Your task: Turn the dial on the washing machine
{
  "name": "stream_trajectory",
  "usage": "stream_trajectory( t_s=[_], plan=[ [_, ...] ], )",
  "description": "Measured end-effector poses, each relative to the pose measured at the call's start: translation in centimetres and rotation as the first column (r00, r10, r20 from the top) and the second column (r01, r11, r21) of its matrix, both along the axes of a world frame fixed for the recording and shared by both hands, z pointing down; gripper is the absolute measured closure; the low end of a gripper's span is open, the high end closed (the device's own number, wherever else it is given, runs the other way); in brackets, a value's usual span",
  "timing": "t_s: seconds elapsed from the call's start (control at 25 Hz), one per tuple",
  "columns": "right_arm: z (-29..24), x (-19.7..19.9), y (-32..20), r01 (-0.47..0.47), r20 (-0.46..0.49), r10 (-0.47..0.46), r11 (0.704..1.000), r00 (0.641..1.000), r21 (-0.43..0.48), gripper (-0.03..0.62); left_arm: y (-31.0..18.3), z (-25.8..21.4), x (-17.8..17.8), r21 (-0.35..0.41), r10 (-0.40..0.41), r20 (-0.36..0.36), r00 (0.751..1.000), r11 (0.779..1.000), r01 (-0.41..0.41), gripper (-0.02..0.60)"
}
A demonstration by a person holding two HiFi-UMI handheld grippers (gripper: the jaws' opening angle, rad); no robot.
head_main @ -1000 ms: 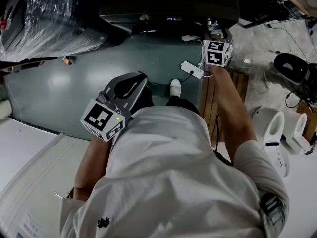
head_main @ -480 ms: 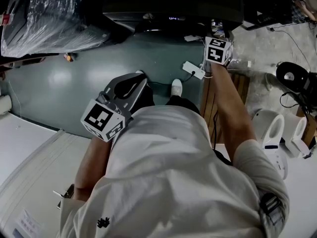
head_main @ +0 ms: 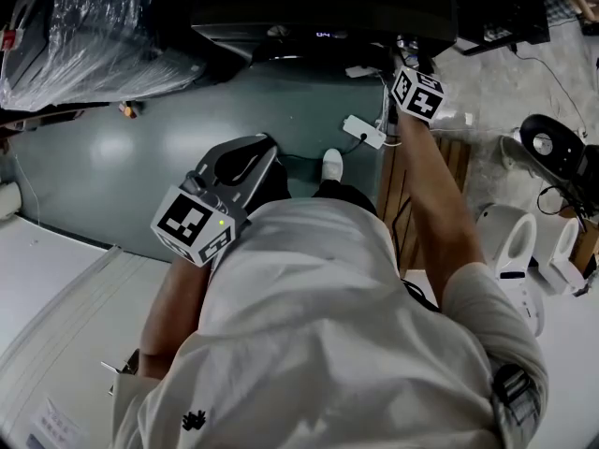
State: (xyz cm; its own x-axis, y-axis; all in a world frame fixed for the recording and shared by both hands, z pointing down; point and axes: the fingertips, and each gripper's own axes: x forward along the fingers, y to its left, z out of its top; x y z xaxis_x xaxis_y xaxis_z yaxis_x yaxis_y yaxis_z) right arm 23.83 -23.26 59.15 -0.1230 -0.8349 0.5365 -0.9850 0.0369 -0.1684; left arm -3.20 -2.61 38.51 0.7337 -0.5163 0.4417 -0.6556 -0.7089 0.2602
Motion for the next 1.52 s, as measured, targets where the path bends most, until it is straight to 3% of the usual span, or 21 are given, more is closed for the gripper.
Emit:
stream_trajectory(
  t_s=[0.12,0.24,0.48,0.64,0.88,1.08,1.52],
  plan=[
    [0.0,0.1,0.0,0.000,0.037,0.000,1.000,0.999,0.003,0.332,-0.1,-0.1,0.2,0.002,0.008,0.001,1.000,1.000,-0.008,0.508],
    [-0.1,0.0,0.0,0.019,0.013,-0.019,1.000,1.000,0.009,0.332,-0.2,0.0,0.2,0.001,0.013,0.003,1.000,1.000,-0.013,0.508],
    [-0.7,-0.1,0.5,0.092,-0.157,-0.087,0.995,0.984,0.027,0.330,-0.3,-0.1,0.2,0.006,0.016,0.003,1.000,1.000,-0.016,0.508],
    [-0.5,-0.7,0.8,0.164,-0.326,-0.152,0.986,0.933,0.011,0.330,-0.3,-0.1,0.2,0.007,0.015,-0.001,1.000,1.000,-0.015,0.508],
    [0.8,-1.3,0.3,0.182,-0.407,-0.173,0.983,0.897,-0.017,0.328,-0.1,0.1,-0.1,0.003,0.011,0.004,1.000,1.000,-0.011,0.508],
    [0.8,-1.2,-0.3,0.149,-0.406,-0.145,0.989,0.903,-0.022,0.318,0.1,0.4,-0.6,-0.007,-0.007,0.002,1.000,1.000,0.007,0.508],
    [-0.3,-0.2,-0.4,0.021,-0.218,-0.018,1.000,0.976,0.010,0.321,0.0,0.5,-1.0,-0.013,-0.017,-0.005,1.000,1.000,0.017,0.508]
  ],
)
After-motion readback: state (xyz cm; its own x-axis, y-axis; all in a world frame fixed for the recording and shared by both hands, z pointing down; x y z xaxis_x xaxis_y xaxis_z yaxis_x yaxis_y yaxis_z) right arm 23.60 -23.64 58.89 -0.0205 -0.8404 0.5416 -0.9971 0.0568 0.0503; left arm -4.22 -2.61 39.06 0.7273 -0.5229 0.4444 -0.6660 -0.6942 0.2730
